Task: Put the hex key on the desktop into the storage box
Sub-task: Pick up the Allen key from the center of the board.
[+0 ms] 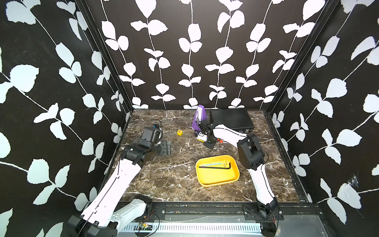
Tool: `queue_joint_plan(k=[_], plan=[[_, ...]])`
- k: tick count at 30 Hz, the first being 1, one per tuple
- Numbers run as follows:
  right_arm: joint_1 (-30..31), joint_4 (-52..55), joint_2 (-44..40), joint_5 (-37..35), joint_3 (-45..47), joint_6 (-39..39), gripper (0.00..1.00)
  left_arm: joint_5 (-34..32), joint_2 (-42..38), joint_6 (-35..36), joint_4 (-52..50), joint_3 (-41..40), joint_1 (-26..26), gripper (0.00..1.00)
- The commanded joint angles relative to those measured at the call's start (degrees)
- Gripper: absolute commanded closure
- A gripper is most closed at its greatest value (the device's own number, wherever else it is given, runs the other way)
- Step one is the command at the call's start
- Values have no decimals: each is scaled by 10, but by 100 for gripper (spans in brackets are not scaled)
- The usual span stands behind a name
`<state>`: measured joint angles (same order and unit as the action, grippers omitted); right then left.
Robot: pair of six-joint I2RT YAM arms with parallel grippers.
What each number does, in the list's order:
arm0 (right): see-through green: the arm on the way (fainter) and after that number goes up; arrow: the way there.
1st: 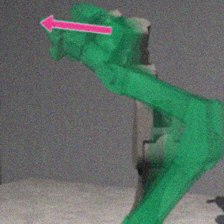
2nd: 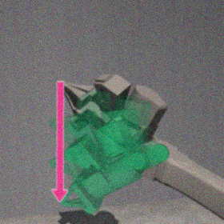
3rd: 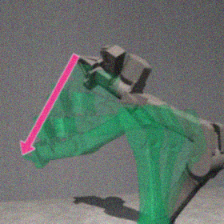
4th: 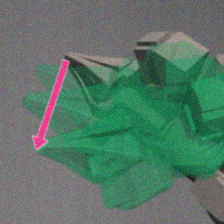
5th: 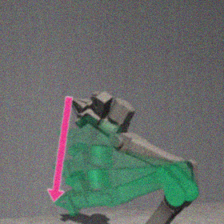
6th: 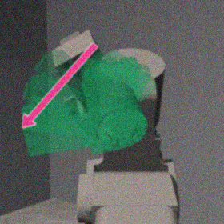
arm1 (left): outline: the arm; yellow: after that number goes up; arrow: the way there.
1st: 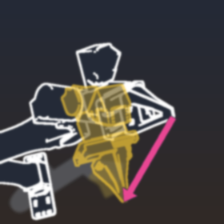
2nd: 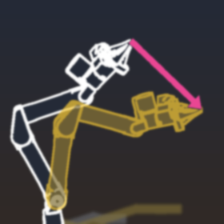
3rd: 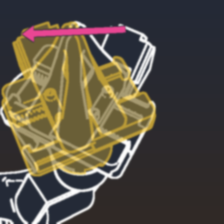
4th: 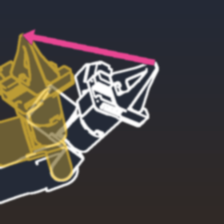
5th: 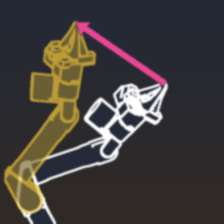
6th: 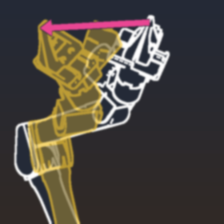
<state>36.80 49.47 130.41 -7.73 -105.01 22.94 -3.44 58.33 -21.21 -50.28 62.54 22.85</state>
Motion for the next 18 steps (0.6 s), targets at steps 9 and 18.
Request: queue_joint_plan(k=[9,18], plan=[[19,-27,-76,23,23,-3,100,-3,-15,-7,-10,6,1,14],[22,-23,-160,28,66,2,100,-6,-12,-4,4,5,2,14]])
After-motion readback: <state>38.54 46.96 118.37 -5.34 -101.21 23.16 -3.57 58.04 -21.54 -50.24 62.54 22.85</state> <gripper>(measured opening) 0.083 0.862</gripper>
